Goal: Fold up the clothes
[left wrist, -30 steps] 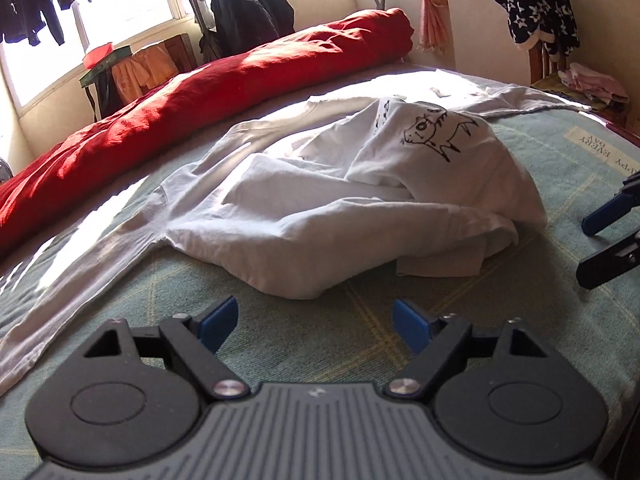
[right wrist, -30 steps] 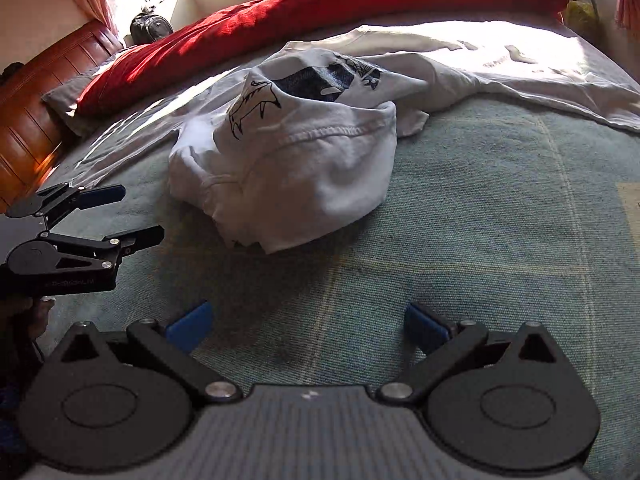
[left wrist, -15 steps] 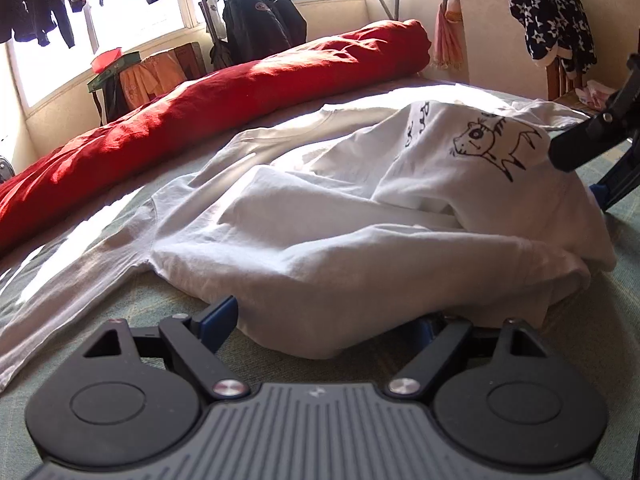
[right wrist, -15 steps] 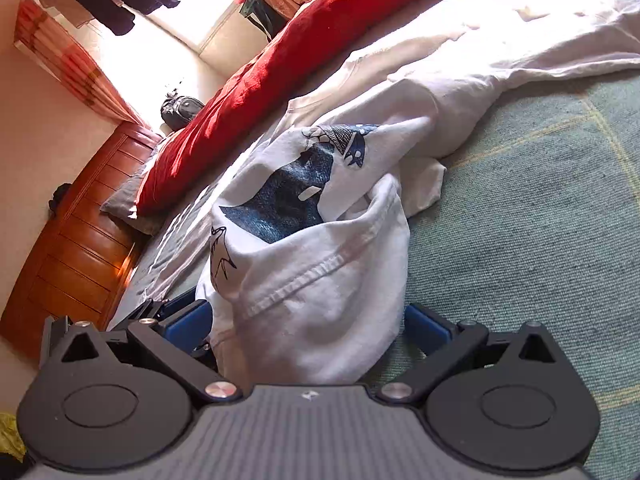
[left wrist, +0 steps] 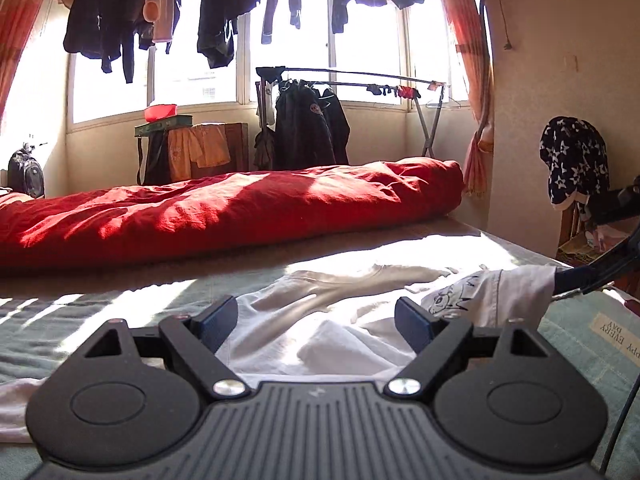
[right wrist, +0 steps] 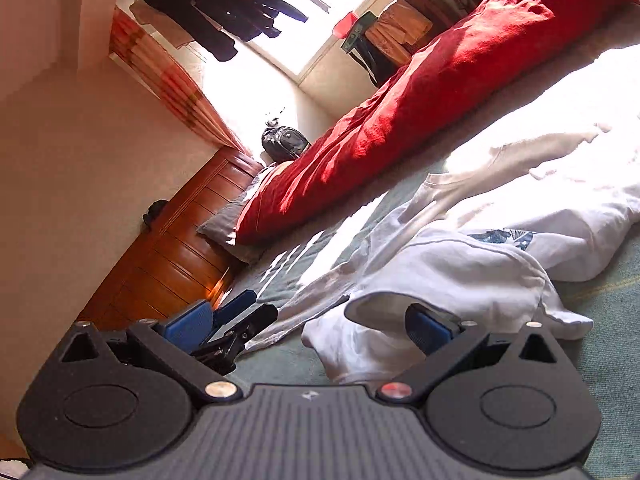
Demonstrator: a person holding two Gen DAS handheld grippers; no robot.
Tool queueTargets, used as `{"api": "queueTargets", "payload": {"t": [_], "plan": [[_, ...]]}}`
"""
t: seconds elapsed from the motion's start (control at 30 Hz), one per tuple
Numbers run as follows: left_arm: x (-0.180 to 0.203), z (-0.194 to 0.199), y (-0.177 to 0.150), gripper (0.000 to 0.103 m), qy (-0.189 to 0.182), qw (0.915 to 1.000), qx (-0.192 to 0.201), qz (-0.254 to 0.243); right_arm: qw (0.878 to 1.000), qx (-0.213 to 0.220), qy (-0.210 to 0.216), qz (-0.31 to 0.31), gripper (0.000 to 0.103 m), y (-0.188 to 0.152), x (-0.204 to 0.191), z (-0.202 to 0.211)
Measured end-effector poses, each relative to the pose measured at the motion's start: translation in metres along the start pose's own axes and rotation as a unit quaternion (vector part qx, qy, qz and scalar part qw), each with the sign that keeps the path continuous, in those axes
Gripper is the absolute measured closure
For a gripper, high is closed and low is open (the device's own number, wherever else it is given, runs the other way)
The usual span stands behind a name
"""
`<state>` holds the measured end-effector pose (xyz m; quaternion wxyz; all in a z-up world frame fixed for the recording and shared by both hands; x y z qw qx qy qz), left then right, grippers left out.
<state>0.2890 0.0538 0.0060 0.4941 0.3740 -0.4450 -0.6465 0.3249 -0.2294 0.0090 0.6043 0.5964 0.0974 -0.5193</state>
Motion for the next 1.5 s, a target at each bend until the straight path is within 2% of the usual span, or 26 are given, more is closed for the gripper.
{"api": "queueTargets", "payload": {"t": [0.13,0.27,0.47,0.57,0.7,0.83,1.03,1.17,1.27,1.3,1.43,1.5], "plan": [[-0.005,0.012,-0.008,0.018,-0.002,0.9994,-0.031,-0.013,0.998,-0.004,-0.041,0.040,0.000,0.004,-0.016,0.011],[0.006,0.016,-0.040,0.017,-0.018,0.9955,-0.081,-0.046,0.996,-0.033,-0.080,0.026,0.000,-0.020,0.004,0.024],[0.027,0.003,-0.097,0.017,-0.027,0.9825,-0.160,-0.091,0.987,-0.066,-0.149,-0.002,0.000,-0.052,0.049,0.052],[0.031,-0.006,-0.113,0.017,-0.031,0.9796,-0.178,-0.087,0.986,-0.052,-0.157,-0.037,0.000,-0.050,0.076,0.066],[0.035,-0.019,-0.120,0.017,-0.022,0.9770,-0.187,-0.100,0.987,-0.031,-0.136,-0.085,0.000,-0.034,0.109,0.069],[0.040,-0.033,-0.123,0.017,-0.022,0.9745,-0.189,-0.118,0.985,-0.023,-0.108,-0.136,0.000,-0.013,0.146,0.049],[0.040,-0.055,-0.121,0.015,-0.032,0.9770,-0.191,-0.090,0.979,-0.048,-0.084,-0.179,0.000,0.000,0.185,0.002],[0.041,-0.068,-0.118,0.015,-0.043,0.9798,-0.188,-0.052,0.979,-0.066,-0.055,-0.184,0.000,0.001,0.183,-0.028],[0.046,-0.072,-0.113,0.016,-0.055,0.9811,-0.184,-0.023,0.980,-0.085,-0.052,-0.172,0.000,-0.005,0.170,-0.044],[0.048,-0.071,-0.110,0.016,-0.058,0.9823,-0.178,-0.016,0.980,-0.090,-0.051,-0.167,0.000,-0.007,0.165,-0.048],[0.051,-0.053,-0.091,0.016,-0.075,0.9888,-0.129,0.000,0.973,-0.098,0.020,-0.210,0.000,-0.014,0.144,-0.048],[0.049,-0.039,-0.079,0.016,-0.081,0.9914,-0.103,0.003,0.974,-0.094,0.030,-0.204,0.000,-0.015,0.129,-0.043]]}}
Point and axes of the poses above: each gripper's, at about its wrist camera, not at the fingertips, and z roughly against the way its jaws point, x to its right, y to its top, the point moved 5 cm from there along -z, roughly the way its jaws point, and after that the axes turned 1 degree about -y, right-handed, at the moved point
